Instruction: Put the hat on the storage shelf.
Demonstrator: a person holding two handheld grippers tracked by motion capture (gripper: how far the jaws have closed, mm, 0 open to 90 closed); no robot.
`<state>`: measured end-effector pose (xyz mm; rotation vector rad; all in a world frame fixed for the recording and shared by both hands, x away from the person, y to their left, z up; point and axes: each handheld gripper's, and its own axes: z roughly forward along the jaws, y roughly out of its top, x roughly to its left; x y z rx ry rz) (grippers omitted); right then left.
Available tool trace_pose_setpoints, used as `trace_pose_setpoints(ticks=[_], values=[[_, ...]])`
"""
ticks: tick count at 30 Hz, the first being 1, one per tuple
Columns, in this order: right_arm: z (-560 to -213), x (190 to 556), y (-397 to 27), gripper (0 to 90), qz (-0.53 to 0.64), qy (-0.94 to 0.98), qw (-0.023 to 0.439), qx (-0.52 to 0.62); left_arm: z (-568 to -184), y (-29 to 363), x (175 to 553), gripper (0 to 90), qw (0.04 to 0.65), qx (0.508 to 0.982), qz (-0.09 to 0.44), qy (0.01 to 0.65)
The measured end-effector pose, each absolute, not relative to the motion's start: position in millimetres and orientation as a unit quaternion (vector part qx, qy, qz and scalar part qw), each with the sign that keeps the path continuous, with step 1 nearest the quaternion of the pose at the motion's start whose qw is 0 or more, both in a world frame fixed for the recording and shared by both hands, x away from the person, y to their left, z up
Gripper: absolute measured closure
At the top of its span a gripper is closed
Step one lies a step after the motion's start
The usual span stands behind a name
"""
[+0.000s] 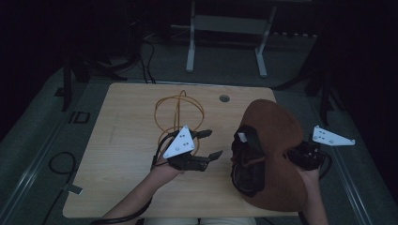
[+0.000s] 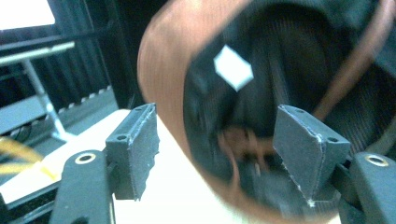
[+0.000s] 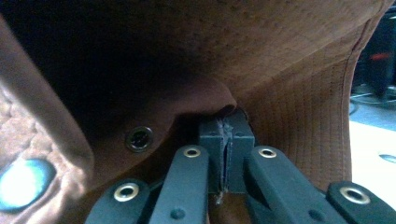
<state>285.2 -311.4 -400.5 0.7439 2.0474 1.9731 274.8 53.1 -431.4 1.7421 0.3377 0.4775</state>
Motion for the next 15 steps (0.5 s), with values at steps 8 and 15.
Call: trace_pose_setpoints(ticks=[8, 15], values=[[-383, 306, -324, 88.4, 0.67, 0.676, 0.131, 0.277, -453, 80, 266, 16.5, 0.564, 0.78, 0.206, 0.177], [-377, 327, -321, 88.3, 0.67, 0.666, 0.145, 0.295, -480, 106, 259, 7.7, 0.544, 0.784, 0.218, 0.206]])
